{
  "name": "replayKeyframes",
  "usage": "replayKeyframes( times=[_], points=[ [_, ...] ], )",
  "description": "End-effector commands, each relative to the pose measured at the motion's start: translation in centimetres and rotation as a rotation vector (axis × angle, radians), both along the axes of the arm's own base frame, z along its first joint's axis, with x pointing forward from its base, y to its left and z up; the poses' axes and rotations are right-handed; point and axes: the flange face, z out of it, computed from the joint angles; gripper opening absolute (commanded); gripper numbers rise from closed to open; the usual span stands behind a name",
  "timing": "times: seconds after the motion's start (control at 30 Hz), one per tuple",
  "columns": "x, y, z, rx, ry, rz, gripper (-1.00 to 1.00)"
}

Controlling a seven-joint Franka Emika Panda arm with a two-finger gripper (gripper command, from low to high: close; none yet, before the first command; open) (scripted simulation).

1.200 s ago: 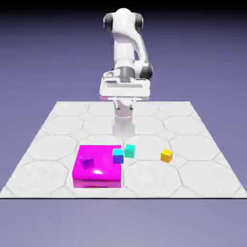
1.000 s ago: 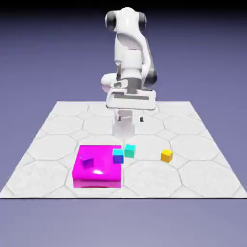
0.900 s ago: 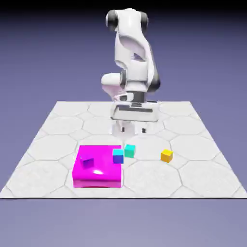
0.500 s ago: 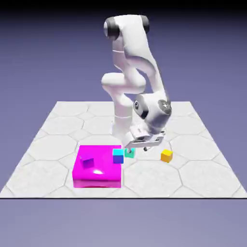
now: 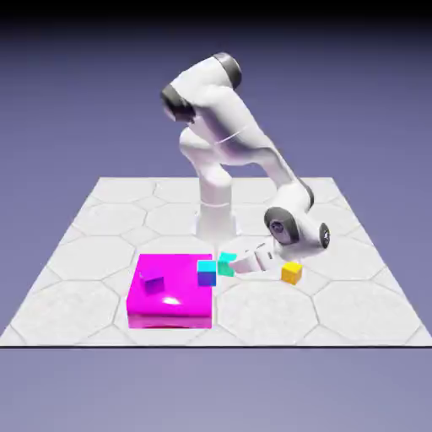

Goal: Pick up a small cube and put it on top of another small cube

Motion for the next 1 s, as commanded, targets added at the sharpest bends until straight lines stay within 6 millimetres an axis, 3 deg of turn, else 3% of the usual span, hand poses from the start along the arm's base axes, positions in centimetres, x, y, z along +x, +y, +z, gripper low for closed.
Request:
replayKeyframes(
  times=[0.0, 0.27, 0.53, 0.8, 0.83, 0.97],
  points=[
    [-0.5, 0.2, -0.2, -0.010, 0.015, 0.034, 0.00],
    [-3.9, 1.3, -0.9, -0.045, 0.070, 0.261, 0.00],
    [-4.6, -1.7, -3.5, -0.059, 0.103, 0.275, 0.00],
    [-5.0, -3.2, -5.0, -0.044, 0.070, 0.261, 0.00],
    [-5.0, -3.2, -5.0, -0.044, 0.070, 0.261, -1.00],
    [-4.9, -2.7, -4.5, -0.052, 0.091, 0.271, -1.00]
  ],
)
